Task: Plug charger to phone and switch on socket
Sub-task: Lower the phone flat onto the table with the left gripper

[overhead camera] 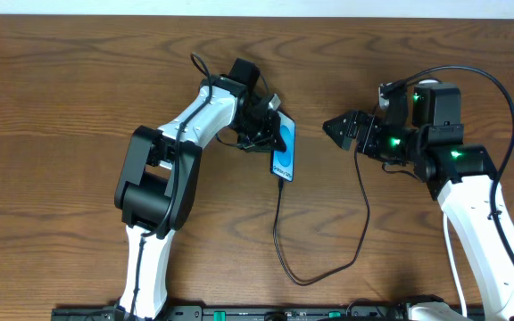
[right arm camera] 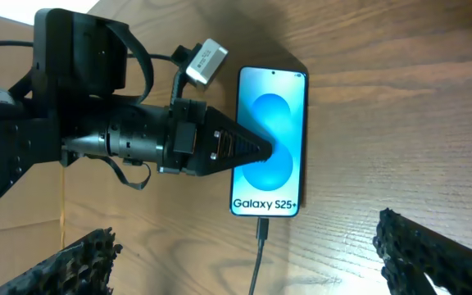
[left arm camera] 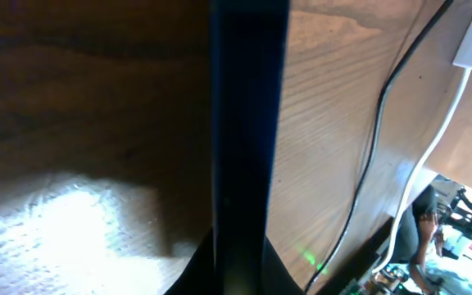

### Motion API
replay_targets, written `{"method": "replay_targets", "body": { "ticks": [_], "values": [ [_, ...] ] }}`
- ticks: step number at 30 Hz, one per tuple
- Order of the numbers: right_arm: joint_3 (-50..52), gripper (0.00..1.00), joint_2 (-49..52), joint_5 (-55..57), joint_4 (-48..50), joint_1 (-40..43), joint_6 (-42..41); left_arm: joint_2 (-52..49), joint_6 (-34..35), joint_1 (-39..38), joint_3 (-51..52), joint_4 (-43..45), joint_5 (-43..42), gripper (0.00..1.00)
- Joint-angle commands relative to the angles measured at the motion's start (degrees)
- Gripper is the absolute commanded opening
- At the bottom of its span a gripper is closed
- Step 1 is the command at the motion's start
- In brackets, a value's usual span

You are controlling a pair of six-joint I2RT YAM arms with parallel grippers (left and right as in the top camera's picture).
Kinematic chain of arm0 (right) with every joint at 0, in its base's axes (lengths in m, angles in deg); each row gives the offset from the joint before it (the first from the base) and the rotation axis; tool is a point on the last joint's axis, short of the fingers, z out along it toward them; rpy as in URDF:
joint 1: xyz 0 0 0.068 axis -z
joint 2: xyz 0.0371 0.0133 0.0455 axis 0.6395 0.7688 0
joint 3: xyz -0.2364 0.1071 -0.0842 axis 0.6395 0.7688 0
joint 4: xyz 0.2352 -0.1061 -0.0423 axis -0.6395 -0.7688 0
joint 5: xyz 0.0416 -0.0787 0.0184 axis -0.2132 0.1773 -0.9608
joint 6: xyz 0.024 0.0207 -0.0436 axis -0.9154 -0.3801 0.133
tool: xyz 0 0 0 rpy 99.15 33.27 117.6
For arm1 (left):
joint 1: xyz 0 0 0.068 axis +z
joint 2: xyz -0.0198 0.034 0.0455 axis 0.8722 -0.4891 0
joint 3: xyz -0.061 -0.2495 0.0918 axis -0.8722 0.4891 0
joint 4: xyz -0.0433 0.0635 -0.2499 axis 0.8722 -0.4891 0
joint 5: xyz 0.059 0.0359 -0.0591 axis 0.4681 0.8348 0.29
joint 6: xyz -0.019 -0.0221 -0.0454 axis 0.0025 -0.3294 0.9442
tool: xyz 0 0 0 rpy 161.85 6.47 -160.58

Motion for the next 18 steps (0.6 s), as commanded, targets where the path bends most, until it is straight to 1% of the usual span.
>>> {"method": "replay_targets", "body": {
  "ticks": [1, 4, 18],
  "values": [
    [-0.3, 0.99, -0.7, 0.3, 0.0, 0.3, 0.9, -0.3, -1.2, 0.2, -0.7, 0.6, 1.0, 0.07],
    [-0.3, 0.99, -0.7, 0.3, 0.0, 0.3, 0.9, -0.3, -1.2, 0.2, -0.7, 1.0, 2.2, 0.07],
    [-0.3, 0.99, -0.7, 0.3, -0.5, 0.3, 0.9, -0.3, -1.2, 0.2, 0.9, 1.0, 2.3, 0.07]
  ]
}}
